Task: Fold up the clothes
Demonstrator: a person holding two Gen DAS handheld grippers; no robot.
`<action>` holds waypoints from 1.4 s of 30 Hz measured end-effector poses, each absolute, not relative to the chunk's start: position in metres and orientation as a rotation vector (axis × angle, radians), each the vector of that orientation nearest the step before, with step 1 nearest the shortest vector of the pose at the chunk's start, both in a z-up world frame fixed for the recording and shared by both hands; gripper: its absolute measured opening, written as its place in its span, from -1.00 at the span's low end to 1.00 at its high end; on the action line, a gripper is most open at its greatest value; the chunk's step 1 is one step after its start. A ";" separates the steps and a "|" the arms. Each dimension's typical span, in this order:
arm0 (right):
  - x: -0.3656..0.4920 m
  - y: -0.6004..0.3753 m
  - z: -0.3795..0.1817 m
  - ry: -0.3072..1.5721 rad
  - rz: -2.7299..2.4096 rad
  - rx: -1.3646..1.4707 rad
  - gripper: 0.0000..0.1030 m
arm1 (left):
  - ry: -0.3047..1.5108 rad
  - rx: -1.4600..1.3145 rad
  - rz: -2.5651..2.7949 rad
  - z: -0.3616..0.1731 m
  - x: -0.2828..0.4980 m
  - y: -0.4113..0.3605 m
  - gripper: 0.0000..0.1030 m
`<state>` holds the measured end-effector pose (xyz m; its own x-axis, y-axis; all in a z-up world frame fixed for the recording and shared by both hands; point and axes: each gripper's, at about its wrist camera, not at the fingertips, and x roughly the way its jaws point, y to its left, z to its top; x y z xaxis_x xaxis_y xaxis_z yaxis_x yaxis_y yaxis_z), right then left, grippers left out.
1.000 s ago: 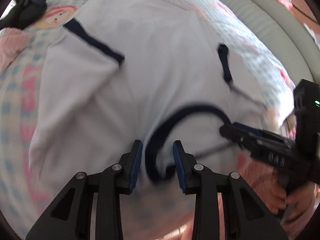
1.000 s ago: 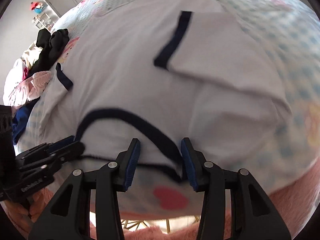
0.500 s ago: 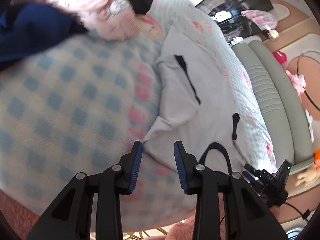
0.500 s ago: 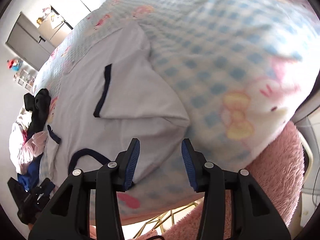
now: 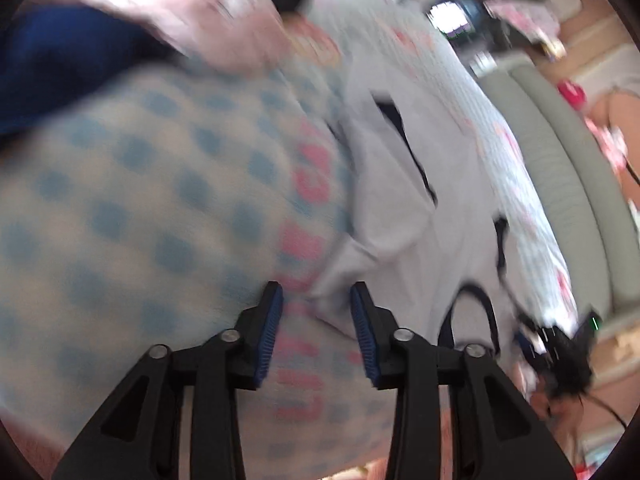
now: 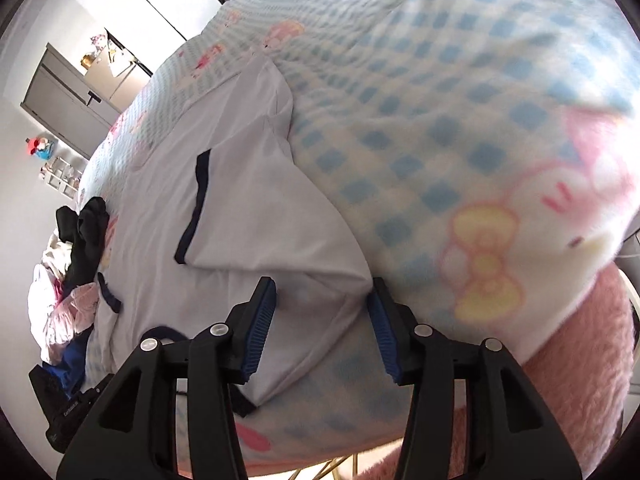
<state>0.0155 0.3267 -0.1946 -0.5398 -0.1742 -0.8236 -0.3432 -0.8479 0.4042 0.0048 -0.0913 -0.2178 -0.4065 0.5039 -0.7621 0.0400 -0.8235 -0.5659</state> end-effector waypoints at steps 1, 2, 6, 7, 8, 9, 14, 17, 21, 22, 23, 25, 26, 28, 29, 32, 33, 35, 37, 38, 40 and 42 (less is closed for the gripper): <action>0.015 0.327 -0.193 0.811 2.541 -1.451 -0.05 | -0.729 -1.511 2.296 -0.221 0.000 -0.090 -0.21; 0.015 0.327 -0.192 0.797 2.541 -1.449 -0.08 | -0.751 -1.506 2.291 -0.222 -0.004 -0.092 -0.24; 0.020 0.324 -0.190 0.680 2.555 -1.445 -0.53 | -0.719 -1.472 2.325 -0.215 -0.005 -0.091 -0.59; 0.016 0.321 -0.191 0.671 2.548 -1.444 -0.58 | -0.677 -1.474 2.354 -0.212 -0.004 -0.086 -0.64; 0.014 0.319 -0.192 0.661 2.541 -1.442 -0.61 | -0.633 -1.476 2.383 -0.208 -0.004 -0.080 -0.71; 0.015 0.317 -0.190 0.644 2.537 -1.437 -0.63 | -0.590 -1.476 2.411 -0.205 -0.003 -0.075 -0.75; 0.015 0.307 -0.187 0.616 2.579 -1.440 -0.55 | -0.482 -1.464 2.417 -0.186 0.001 -0.078 -0.75; 0.019 0.307 -0.201 0.745 2.602 -1.518 -0.22 | -0.574 -1.500 2.351 -0.200 0.003 -0.079 -0.60; 0.016 0.307 -0.214 0.781 2.603 -1.532 -0.18 | -0.731 -1.486 2.312 -0.221 0.009 -0.076 -0.48; 0.017 0.308 -0.212 0.785 2.601 -1.516 -0.23 | -0.754 -1.475 2.312 -0.220 0.008 -0.077 -0.49; 0.018 0.310 -0.209 0.789 2.599 -1.499 -0.47 | -0.770 -1.461 2.319 -0.218 0.007 -0.077 -0.56; 0.022 0.310 -0.200 0.731 2.614 -1.451 -0.76 | -0.712 -1.390 2.415 -0.202 0.010 -0.079 -0.75; 0.025 0.309 -0.193 0.679 2.625 -1.423 -0.79 | -0.668 -1.353 2.467 -0.195 0.014 -0.083 -0.75; 0.032 0.308 -0.189 0.644 2.627 -1.412 -0.79 | -0.660 -1.328 2.481 -0.187 0.014 -0.086 -0.75; 0.033 0.308 -0.189 0.651 2.629 -1.416 -0.78 | -0.671 -1.329 2.471 -0.186 0.013 -0.088 -0.75; 0.022 0.313 -0.213 0.851 2.596 -1.520 -0.32 | -0.745 -1.395 2.397 -0.202 0.009 -0.094 -0.69; 0.019 0.314 -0.220 0.906 2.597 -1.544 -0.24 | -0.787 -1.428 2.339 -0.212 0.007 -0.094 -0.50; 0.015 0.312 -0.222 0.893 2.602 -1.551 -0.24 | -0.815 -1.442 2.291 -0.226 0.008 -0.094 -0.27; 0.012 0.310 -0.217 0.861 2.617 -1.541 -0.29 | -0.757 -1.430 2.310 -0.227 0.004 -0.086 -0.25; 0.011 0.309 -0.213 0.846 2.630 -1.525 -0.55 | -0.724 -1.425 2.318 -0.225 0.000 -0.079 -0.28; 0.018 0.308 -0.199 0.823 2.680 -1.450 -0.80 | -0.740 -1.368 2.345 -0.212 0.000 -0.080 -0.57; 0.024 0.306 -0.186 0.799 2.728 -1.374 -0.80 | -0.761 -1.314 2.371 -0.198 0.004 -0.084 -0.61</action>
